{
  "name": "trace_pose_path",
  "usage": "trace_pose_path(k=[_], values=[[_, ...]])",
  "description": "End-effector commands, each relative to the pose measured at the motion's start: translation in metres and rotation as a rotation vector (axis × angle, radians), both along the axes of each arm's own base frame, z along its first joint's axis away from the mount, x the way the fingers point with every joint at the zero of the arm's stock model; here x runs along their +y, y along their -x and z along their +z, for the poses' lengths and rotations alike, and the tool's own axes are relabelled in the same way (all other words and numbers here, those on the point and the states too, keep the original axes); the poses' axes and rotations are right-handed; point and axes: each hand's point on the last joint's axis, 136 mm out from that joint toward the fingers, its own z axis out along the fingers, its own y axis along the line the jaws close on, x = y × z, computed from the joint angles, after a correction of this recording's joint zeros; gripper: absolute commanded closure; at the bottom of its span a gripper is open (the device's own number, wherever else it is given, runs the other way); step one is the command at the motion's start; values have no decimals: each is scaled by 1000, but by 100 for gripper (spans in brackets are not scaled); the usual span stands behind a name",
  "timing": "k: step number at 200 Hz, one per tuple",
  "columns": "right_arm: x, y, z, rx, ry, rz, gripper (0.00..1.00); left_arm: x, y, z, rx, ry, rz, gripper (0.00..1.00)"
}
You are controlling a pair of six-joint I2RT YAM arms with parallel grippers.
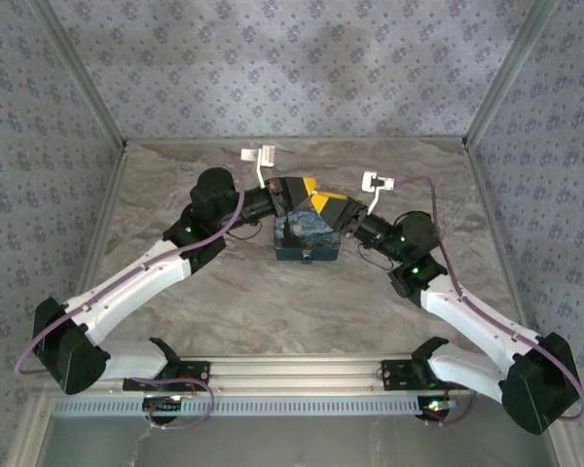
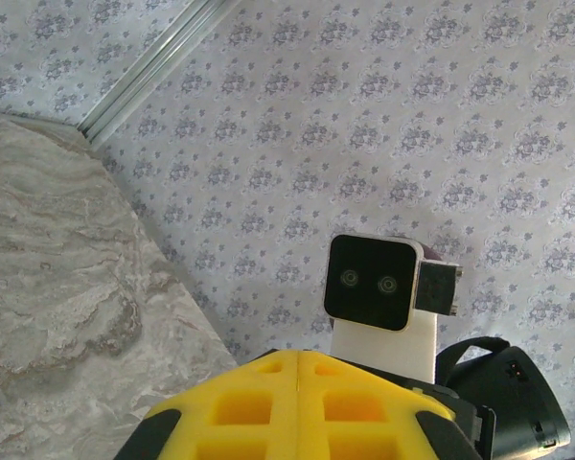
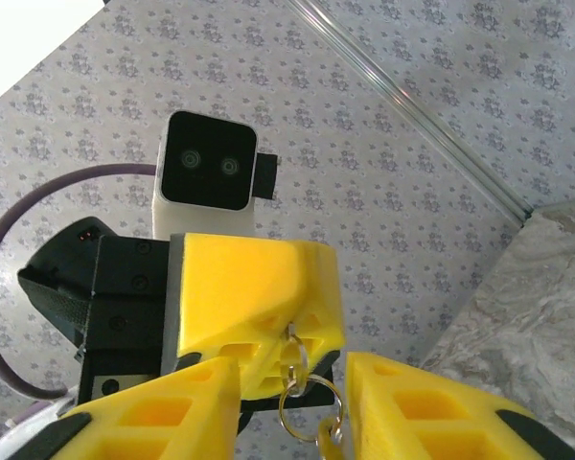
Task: Unlock a padlock with a key
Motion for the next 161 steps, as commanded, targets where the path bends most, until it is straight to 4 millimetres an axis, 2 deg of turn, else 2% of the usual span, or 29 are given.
trace_pose_path(k=[1, 52, 74, 102, 161], values=[[1, 4, 20, -47, -20, 10, 68, 0, 2, 13, -34, 33, -1, 100], [4, 1, 19, -40, -11, 18, 80, -1, 3, 13, -31, 37, -8, 100], [4, -1, 16, -35, -9, 15, 93, 0, 3, 13, -31, 39, -9, 100], [5, -1, 15, -36, -13, 20, 100, 2, 4, 16, -42, 37, -3, 100], [2, 1, 16, -51, -12, 14, 100, 1, 4, 16, -40, 36, -6, 100]])
